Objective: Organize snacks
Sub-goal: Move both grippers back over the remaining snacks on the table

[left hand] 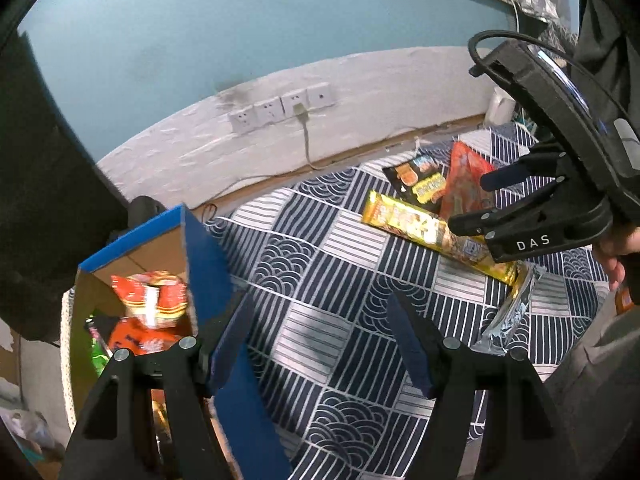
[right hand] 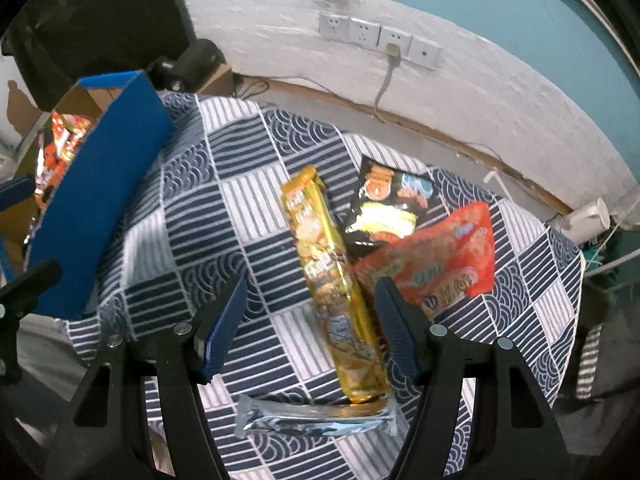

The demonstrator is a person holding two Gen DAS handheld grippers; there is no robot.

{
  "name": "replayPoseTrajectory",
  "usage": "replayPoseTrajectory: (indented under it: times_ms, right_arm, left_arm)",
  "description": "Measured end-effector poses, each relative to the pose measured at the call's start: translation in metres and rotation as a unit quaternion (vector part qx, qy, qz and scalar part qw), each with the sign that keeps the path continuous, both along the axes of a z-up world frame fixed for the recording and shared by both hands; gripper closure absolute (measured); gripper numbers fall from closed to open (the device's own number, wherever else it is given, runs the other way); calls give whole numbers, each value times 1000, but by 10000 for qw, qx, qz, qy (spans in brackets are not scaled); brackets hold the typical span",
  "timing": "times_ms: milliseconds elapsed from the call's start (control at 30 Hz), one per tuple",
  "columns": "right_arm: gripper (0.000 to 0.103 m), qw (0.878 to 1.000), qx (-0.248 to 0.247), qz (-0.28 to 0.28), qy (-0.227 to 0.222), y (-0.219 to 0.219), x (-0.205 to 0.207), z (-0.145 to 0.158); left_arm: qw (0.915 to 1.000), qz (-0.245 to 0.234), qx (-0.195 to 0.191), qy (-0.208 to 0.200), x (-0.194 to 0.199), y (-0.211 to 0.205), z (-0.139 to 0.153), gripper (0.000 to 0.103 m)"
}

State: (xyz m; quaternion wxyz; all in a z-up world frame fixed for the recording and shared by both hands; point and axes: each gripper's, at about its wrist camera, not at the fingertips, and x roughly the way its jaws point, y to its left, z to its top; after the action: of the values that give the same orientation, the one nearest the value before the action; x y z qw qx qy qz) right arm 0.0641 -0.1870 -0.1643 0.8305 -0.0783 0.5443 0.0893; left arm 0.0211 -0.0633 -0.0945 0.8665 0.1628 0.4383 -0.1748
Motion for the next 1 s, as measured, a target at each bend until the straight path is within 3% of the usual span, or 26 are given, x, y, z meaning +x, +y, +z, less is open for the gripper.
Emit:
replayPoseTrajectory:
  times_ms: [400,700,867,1000]
  right_arm:
    - [36,9979,-474,386,224,4,13,-56]
    - [36,9955,-771,477,274,0,21,-77]
    - [41,9947,-825,518,319,-3,28,-87]
    - [56,9938,-884,591,332,-1,32,-95]
  left_arm:
    - [9988,-91,231,422,25,-34,-52,32]
    - [9978,-142,164,634,39,-41,-77,32]
    - [9971,-166,187,717,46,-44,-88,32]
    - [9962,-148,226,825,51,-44,-98,32]
